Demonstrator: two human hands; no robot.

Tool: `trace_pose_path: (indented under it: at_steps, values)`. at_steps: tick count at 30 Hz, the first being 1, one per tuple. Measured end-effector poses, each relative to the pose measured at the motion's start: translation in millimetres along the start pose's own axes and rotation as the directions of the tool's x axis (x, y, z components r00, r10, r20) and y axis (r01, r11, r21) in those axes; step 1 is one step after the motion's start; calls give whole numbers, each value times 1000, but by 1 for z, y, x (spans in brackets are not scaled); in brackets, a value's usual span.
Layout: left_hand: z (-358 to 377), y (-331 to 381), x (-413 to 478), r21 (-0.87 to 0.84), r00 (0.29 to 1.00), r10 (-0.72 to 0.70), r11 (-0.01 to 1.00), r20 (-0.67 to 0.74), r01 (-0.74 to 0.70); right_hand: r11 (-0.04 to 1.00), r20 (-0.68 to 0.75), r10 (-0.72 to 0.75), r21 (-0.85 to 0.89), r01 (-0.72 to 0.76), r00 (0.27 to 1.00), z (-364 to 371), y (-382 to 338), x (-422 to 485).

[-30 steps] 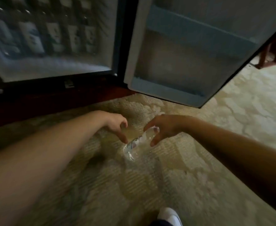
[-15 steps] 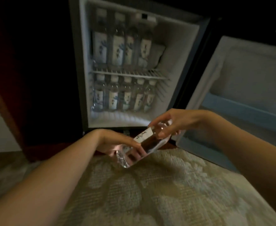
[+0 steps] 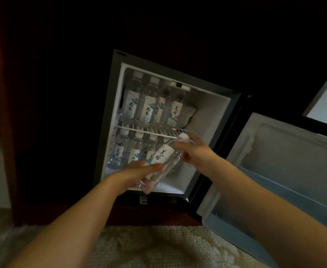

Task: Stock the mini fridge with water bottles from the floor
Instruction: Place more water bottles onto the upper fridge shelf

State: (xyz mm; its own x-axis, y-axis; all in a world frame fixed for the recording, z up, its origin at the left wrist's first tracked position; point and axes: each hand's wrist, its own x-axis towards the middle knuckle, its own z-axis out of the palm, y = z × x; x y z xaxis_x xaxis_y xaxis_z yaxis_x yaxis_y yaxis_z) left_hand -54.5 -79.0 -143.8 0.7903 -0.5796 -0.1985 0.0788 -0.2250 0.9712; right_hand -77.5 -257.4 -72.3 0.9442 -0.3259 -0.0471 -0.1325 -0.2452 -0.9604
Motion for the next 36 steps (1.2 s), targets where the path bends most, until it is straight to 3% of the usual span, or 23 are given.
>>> trace_pose_path:
  at_steps: [5,8,12,15,19,25,31,36]
  values:
    - [9,9,13,55,936,35,998,-350,-17,983,-50,184,20,-183,982,25,0,1]
    - [14,12,20,224,859,85,974,-504,35,971,-29,239,-27,-239,971,33,-5,5]
    - [19,12,26,290,805,174,957,-567,-3,965,-9,260,34,-259,966,39,-17,11]
    - [23,14,31,297,755,254,951,-604,-81,983,-48,185,26,-184,982,41,-25,16]
    - [23,11,38,300,775,302,942,-555,-153,988,-129,1,-152,-20,992,34,-23,18]
    - [22,3,47,192,841,343,938,-419,-287,998,-231,-54,-1,55,972,12,-4,34]
    - [32,22,63,187,839,423,906,-343,-380,974,-434,-180,47,221,883,-8,-7,62]
    - [34,49,90,281,790,501,863,-355,-420,954,-526,-288,-88,286,800,-22,-14,85]
